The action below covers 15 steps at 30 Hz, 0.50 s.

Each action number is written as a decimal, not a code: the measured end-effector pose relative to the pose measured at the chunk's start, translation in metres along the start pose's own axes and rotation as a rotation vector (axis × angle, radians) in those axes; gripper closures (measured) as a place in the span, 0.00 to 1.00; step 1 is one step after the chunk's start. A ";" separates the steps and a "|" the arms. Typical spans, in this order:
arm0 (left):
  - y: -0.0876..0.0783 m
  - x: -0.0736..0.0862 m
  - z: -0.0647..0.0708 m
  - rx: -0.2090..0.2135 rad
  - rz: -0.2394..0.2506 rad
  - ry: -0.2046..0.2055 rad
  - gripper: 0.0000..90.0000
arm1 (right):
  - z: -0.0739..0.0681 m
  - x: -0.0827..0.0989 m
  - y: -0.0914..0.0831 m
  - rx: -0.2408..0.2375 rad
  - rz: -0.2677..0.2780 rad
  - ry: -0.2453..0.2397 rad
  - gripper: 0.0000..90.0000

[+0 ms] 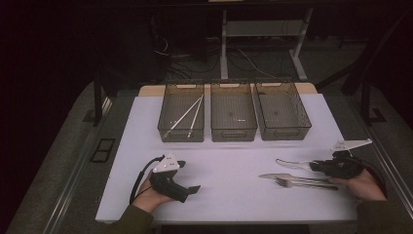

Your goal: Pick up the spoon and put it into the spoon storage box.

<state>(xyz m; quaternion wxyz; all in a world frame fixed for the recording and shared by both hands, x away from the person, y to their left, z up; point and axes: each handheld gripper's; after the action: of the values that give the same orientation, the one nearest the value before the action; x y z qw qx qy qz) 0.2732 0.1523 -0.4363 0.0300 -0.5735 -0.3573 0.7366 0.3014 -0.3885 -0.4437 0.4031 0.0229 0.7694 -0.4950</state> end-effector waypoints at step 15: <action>0.000 0.001 0.000 0.031 0.022 0.003 0.00 | 0.000 -0.003 -0.013 0.014 0.066 0.029 0.90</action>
<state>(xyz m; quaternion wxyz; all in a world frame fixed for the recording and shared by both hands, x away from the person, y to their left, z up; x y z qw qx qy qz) 0.2730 0.1531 -0.4370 0.0314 -0.5778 -0.3394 0.7416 0.2976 -0.3936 -0.4323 0.4076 0.0581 0.7706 -0.4864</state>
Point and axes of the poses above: each handheld gripper's, and its own axes: y roughly forward along the jaws, x roughly out of its underside, z roughly to its right, and after that the axes turned 2 degrees about y, right-handed
